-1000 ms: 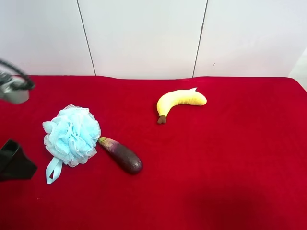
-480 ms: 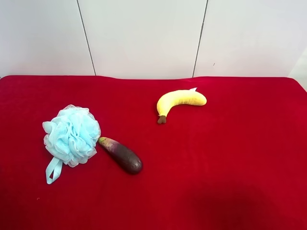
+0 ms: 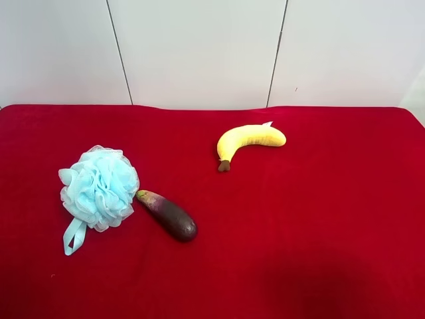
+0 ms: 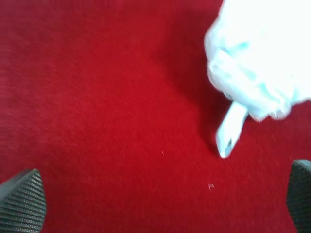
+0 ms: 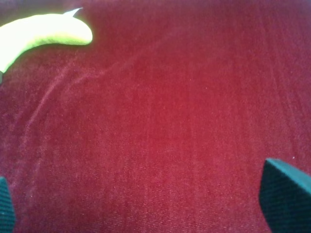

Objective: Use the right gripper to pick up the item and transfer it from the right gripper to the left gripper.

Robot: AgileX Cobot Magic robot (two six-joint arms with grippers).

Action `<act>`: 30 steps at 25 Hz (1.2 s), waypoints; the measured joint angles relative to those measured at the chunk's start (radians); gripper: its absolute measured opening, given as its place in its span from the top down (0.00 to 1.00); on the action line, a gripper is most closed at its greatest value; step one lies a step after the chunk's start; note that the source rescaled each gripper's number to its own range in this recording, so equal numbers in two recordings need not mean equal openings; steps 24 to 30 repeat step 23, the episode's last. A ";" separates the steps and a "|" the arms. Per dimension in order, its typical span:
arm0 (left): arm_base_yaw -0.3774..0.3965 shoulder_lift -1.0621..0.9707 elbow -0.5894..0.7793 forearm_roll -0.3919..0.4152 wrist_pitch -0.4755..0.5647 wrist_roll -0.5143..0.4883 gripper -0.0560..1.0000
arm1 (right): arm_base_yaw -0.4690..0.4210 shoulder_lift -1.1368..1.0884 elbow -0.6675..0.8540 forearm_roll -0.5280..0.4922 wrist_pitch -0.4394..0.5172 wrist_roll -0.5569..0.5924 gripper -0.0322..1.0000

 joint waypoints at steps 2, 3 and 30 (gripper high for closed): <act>0.027 -0.061 0.000 -0.006 0.000 0.005 0.00 | 0.000 0.000 0.000 0.000 0.000 0.000 0.00; 0.037 -0.088 0.000 -0.008 0.000 0.006 0.00 | 0.000 0.000 0.000 0.000 0.000 0.000 0.00; 0.046 -0.199 0.001 -0.011 0.002 0.006 0.00 | 0.000 0.000 0.000 0.000 0.000 0.000 0.00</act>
